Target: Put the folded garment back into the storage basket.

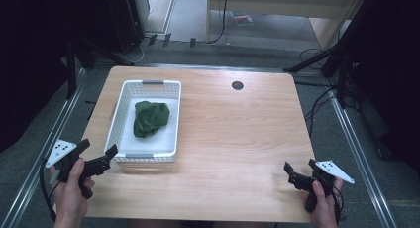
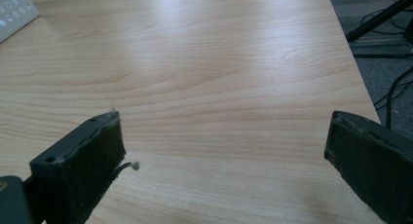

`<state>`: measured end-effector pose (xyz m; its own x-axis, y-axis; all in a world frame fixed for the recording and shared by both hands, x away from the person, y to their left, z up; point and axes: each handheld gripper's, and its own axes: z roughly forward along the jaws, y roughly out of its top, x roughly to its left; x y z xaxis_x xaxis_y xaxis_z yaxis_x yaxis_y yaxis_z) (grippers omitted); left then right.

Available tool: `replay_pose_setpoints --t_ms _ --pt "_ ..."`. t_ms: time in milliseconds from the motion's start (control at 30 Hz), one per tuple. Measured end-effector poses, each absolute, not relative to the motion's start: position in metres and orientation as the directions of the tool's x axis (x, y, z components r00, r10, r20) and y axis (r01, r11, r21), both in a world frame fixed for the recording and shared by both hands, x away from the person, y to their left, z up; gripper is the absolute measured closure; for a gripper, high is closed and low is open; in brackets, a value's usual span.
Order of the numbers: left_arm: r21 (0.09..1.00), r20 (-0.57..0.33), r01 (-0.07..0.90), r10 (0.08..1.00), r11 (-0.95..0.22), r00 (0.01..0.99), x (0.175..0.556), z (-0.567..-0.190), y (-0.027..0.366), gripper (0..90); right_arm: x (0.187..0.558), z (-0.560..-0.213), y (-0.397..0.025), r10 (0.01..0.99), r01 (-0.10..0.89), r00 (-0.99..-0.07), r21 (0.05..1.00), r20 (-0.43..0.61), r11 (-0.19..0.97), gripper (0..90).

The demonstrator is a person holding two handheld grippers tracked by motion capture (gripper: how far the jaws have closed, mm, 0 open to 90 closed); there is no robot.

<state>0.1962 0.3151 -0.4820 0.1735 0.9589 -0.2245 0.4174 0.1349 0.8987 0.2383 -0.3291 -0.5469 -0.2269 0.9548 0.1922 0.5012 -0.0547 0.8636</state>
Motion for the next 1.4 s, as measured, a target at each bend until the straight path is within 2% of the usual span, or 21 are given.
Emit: replay_pose_setpoints --t_ms 233,467,900,1400 --pt "0.898 -0.242 0.408 0.96 0.166 0.142 0.183 -0.496 0.332 0.0 0.238 -0.547 -0.329 0.955 0.501 -0.227 0.864 0.192 -0.055 1.2" --pt "0.904 -0.2 0.405 0.972 0.134 0.125 0.169 -0.517 0.35 0.0 0.238 -0.547 -0.329 0.955 0.501 -0.227 0.864 0.191 -0.053 1.2" --pt "0.901 -0.168 0.418 0.981 0.115 0.092 0.166 -0.546 0.37 0.0 0.238 -0.547 -0.329 0.954 0.5 -0.228 0.864 0.192 -0.055 1.2" --pt "0.901 -0.172 0.416 0.981 0.121 0.088 0.169 -0.553 0.376 0.0 0.238 -0.547 -0.33 0.955 0.503 -0.225 0.862 0.194 -0.056 1.2"
